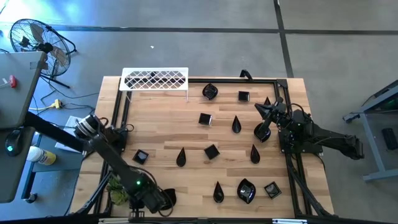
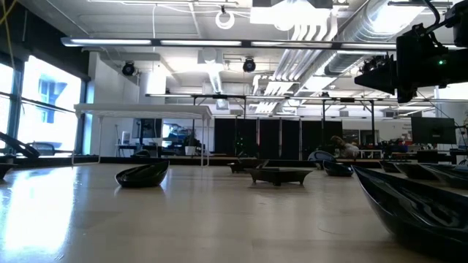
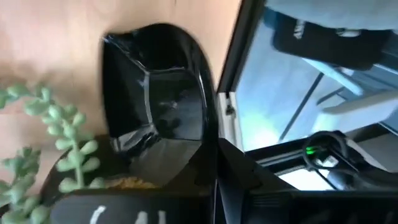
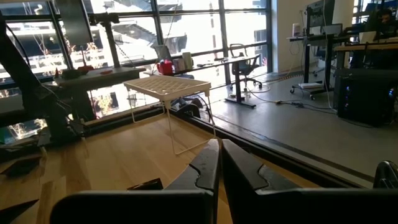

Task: Pick & Place Mini shaped plates
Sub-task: Put the leaf-shaped plate on the shelf

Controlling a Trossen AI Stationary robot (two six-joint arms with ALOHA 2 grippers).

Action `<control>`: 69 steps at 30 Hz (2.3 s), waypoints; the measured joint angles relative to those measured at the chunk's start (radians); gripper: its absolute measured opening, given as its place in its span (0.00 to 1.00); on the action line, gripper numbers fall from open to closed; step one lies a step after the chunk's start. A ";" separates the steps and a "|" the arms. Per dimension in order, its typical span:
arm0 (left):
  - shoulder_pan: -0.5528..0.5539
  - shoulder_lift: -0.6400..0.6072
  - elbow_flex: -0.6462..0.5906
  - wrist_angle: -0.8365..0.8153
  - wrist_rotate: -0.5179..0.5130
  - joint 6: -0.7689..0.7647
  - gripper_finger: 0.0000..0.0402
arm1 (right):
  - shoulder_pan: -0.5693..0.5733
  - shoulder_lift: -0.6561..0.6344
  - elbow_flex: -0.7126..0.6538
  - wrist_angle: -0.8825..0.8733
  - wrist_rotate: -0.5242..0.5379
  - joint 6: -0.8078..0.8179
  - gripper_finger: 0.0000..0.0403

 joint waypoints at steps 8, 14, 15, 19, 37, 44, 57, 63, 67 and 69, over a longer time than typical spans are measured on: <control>-0.044 0.030 0.000 0.260 0.157 -0.140 0.00 | 0.000 0.000 0.000 0.002 0.000 0.000 0.03; -0.094 0.030 0.064 0.381 0.235 -0.258 0.00 | 0.000 0.000 0.000 0.002 0.000 0.000 0.03; -0.095 0.030 0.080 0.380 0.213 -0.256 0.00 | 0.000 0.000 0.000 0.002 0.000 0.000 0.03; -0.079 0.030 0.131 0.296 0.013 -0.250 0.00 | 0.000 0.000 0.000 0.003 0.000 0.000 0.03; -0.137 0.179 0.300 0.264 0.024 -0.234 0.00 | 0.000 0.000 0.000 0.003 0.001 0.000 0.03; -0.116 0.177 0.433 0.038 -0.148 -0.218 0.00 | 0.000 0.000 0.000 0.002 0.001 0.000 0.03; 0.057 0.069 0.430 -0.275 -0.423 0.124 0.00 | 0.000 0.000 0.000 0.002 0.000 0.000 0.03; 0.205 -0.047 0.430 -0.377 -0.638 0.365 0.00 | 0.000 0.000 0.000 0.002 0.001 0.000 0.03; 0.352 -0.102 0.428 -0.486 -0.727 0.495 0.00 | 0.000 0.000 0.000 0.002 0.001 0.000 0.03; 0.428 -0.132 0.428 -0.532 -0.790 0.551 0.00 | 0.000 0.000 0.000 0.002 0.001 0.000 0.03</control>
